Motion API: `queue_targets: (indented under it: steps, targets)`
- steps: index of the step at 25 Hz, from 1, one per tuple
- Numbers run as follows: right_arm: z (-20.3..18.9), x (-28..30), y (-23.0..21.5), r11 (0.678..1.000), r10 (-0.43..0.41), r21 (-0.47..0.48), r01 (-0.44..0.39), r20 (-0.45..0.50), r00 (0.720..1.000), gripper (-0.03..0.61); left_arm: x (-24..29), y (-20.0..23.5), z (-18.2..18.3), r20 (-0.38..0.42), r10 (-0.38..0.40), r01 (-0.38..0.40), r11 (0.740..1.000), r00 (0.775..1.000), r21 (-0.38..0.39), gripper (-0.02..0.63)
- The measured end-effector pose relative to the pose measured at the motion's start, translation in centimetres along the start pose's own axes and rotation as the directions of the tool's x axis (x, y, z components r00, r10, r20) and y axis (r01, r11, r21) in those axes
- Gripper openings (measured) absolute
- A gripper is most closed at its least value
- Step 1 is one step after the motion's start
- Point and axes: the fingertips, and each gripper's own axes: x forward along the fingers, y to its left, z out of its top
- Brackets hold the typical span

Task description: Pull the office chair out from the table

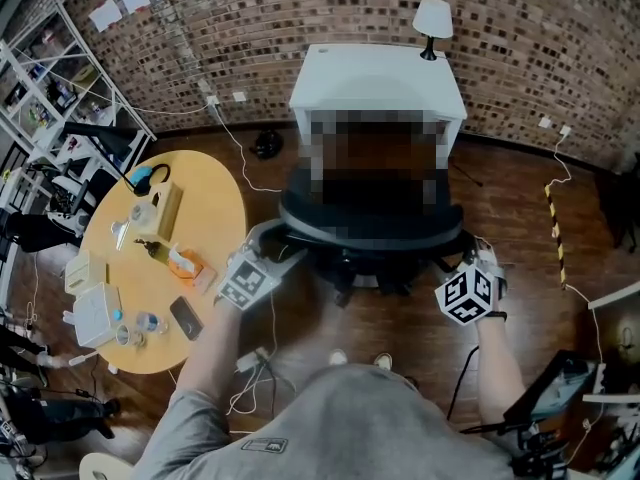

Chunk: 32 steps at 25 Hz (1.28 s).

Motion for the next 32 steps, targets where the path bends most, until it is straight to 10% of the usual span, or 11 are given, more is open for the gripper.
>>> queue_targets:
  steps: [10, 17, 23, 32]
  targets:
    - [1.7, -3.4, 0.2, 0.948, -0.131, 0.305, 0.086, 0.132, 0.983, 0.301, -3.3, -0.7, 1.2, 0.210, 0.141, -0.054, 0.926, 0.967, -0.375, 0.233]
    - [4.7, -7.0, 3.6, 0.842, -0.106, 0.533, -0.087, 0.320, 0.941, 0.114, -4.4, -5.3, 2.9, 0.280, 0.097, 0.080, 0.826, 0.955, -0.559, 0.144]
    - [6.6, -9.0, 6.6, 0.752, -0.058, 0.604, -0.263, 0.458, 0.887, 0.048, -4.8, -9.4, 5.4, 0.326, 0.093, 0.134, 0.781, 0.941, -0.610, 0.052]
    - [8.3, -13.0, 9.2, 0.746, -0.008, 0.552, -0.372, 0.566, 0.824, 0.014, -5.0, -14.4, 10.0, 0.361, 0.089, 0.156, 0.788, 0.928, -0.596, 0.002]
